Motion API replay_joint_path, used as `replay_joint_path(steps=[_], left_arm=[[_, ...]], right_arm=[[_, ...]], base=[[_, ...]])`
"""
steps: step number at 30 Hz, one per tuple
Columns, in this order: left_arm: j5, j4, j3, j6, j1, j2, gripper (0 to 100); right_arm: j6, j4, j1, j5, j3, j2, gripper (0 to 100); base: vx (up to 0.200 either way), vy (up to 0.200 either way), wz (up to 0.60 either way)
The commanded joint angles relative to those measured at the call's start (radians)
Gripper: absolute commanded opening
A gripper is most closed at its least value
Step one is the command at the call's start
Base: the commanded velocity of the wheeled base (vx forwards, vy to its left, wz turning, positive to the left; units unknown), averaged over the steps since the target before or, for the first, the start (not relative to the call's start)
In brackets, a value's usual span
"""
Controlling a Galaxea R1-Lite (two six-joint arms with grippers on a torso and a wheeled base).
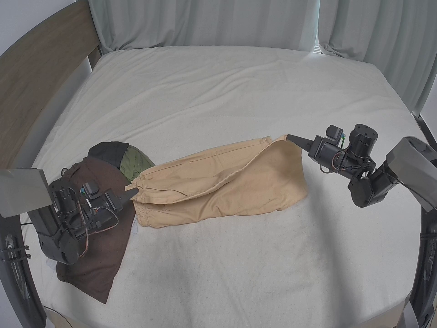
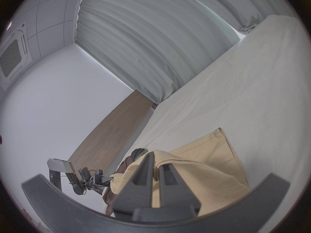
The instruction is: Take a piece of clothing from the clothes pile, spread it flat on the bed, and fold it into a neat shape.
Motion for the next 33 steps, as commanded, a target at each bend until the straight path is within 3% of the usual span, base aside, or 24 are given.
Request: replay_joint_path(steps=[1,6,21,22,23,24,30,33], left_arm=[[0.026,-0.001,-0.048,-0.001,-0.001,0.051,0],[0.075,-0.001,-0.086,-0.003,0.000,0.088,0],[0.078,-0.001,-0.116,-0.020,0.002,0.105,0],[0.078,-0.001,-0.122,-0.035,0.002,0.105,100],[0.078,-0.001,-0.122,-0.044,0.002,0.105,100],[0.078,-0.001,-0.123,-0.052,0.002,0.103,100],[0.089,-0.001,-0.183,-0.105,0.013,0.110,100],[0.135,0.002,-0.200,-0.135,0.020,0.105,100]], right_arm=[[0.000,0.011,0.000,-0.002,-0.048,0.044,0],[-0.001,0.028,-0.001,-0.003,-0.094,0.075,0],[-0.005,0.028,-0.003,-0.005,-0.160,0.126,0],[-0.006,0.028,-0.003,-0.005,-0.178,0.136,0],[-0.008,0.028,-0.003,-0.006,-0.189,0.144,0],[-0.008,0.028,-0.003,-0.009,-0.200,0.152,100],[-0.026,0.026,-0.003,-0.021,-0.218,0.170,100],[-0.026,0.026,-0.003,-0.021,-0.209,0.159,100]], base=[[0.000,0.000,0.00],[0.000,0.000,0.00],[0.000,0.000,0.00],[0.000,0.000,0.00],[0.000,0.000,0.00],[0.000,0.000,0.00],[0.000,0.000,0.00],[0.000,0.000,0.00]])
